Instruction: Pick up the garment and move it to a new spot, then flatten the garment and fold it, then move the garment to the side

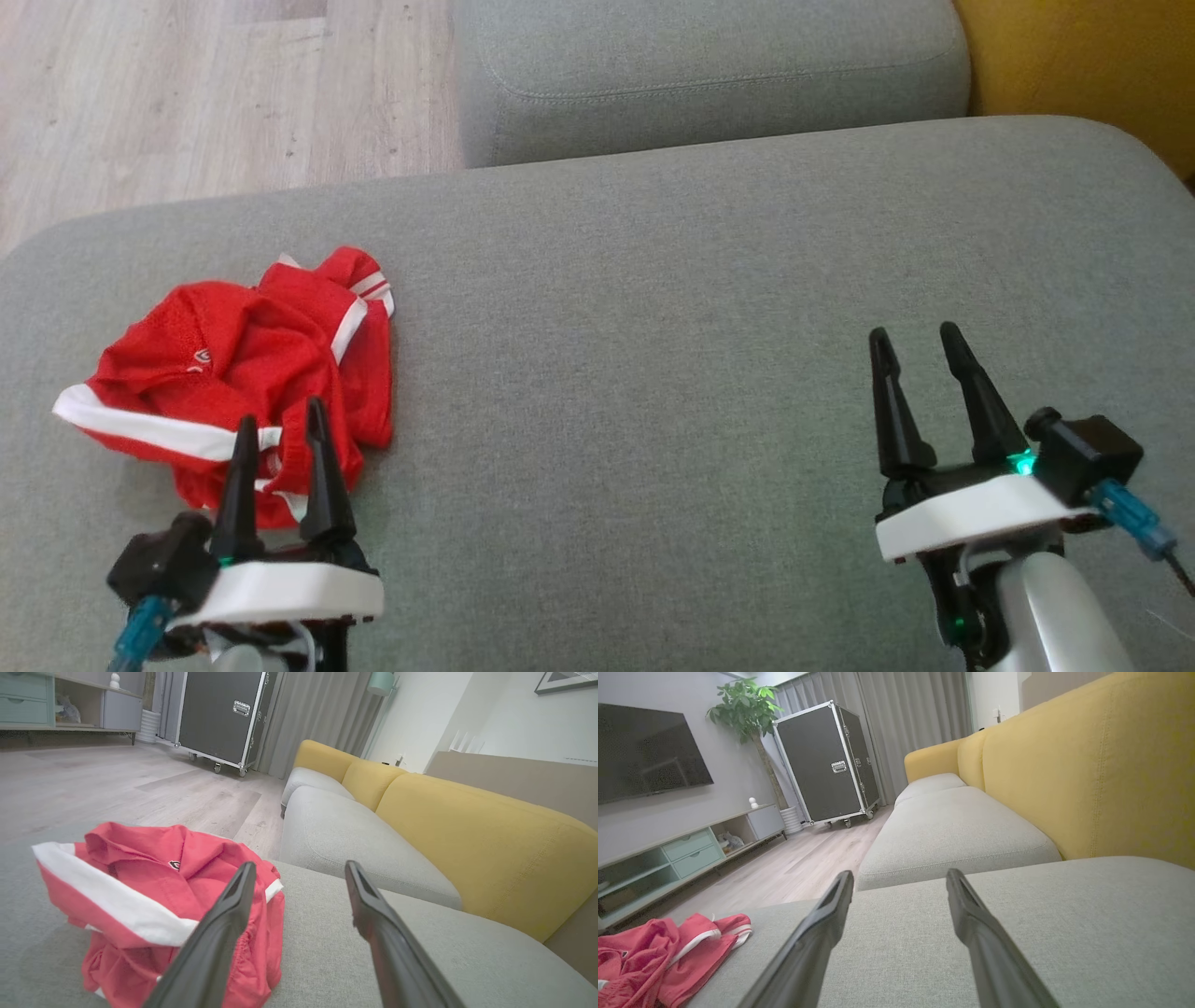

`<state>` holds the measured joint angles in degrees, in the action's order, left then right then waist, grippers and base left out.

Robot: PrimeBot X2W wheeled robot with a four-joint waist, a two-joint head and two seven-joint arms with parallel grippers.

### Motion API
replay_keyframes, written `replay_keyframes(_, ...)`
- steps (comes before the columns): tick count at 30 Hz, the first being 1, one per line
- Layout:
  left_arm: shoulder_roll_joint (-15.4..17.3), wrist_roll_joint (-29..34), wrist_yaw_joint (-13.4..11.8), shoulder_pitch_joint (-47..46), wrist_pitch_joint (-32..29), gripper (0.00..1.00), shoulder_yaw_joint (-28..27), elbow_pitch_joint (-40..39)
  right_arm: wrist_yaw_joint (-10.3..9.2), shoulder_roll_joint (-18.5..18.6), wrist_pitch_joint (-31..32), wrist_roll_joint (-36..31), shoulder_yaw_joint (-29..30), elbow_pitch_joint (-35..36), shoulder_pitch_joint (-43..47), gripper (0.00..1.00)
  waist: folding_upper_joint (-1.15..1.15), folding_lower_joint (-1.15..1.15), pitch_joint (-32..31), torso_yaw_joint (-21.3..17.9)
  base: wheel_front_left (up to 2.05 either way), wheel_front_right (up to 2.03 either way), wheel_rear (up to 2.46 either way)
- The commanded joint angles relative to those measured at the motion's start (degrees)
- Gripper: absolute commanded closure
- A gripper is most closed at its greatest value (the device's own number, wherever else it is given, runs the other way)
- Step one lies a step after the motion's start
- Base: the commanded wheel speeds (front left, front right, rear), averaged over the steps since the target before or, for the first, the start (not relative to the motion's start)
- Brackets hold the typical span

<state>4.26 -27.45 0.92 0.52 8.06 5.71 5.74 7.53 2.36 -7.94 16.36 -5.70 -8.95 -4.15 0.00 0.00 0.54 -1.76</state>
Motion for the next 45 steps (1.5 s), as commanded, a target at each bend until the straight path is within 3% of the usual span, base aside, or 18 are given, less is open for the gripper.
replay_keyframes(1, 1.1, 2.2, -0.7, -1.3, 0.9, 0.0, -0.7, -2.3, -0.03, 0.4, -1.0, -2.4, -1.5, 2.7, -3.2, 0.0, 0.0, 0.0, 0.1, -0.1, 0.0, 0.0, 0.0)
replay_keyframes(19, 4.6, 17.9, -4.9, -1.8, 4.1, 0.0, 4.9, -2.3, -0.04, 0.5, -4.2, -20.4, -2.5, 3.1, -4.0, 0.0, 0.0, 0.0, 0.0, -0.5, 0.0, 0.0, 0.0)
replay_keyframes(31, 8.3, 29.2, -9.4, -2.6, 5.9, 0.0, 10.7, -1.7, -0.04, 0.5, -6.0, -30.8, -3.7, 3.4, -4.8, 0.0, 0.0, 0.0, -0.2, -0.8, 0.0, 0.0, 0.0)
replay_keyframes(35, 7.9, 29.4, -11.1, -2.5, 6.6, 0.0, 11.4, -2.7, -0.04, 0.5, -6.7, -33.2, -4.7, 4.1, -4.7, 0.0, 0.0, 0.0, -0.4, -0.7, 0.0, 0.0, 0.0)
replay_keyframes(38, 6.4, 25.9, -11.2, -1.8, 6.9, 0.0, 9.7, -4.2, -0.04, 0.5, -7.1, -30.9, -4.8, 4.0, -4.1, 0.0, 0.0, 0.0, -0.5, -0.6, 0.0, 0.0, 0.0)
replay_keyframes(45, 2.3, 15.9, -7.4, 1.1, 6.9, 0.0, 3.2, -5.1, -0.04, 0.5, -7.1, -12.1, -2.0, -0.7, -2.4, 0.0, 0.0, 0.0, -0.7, -0.4, 0.0, 0.0, 0.0)
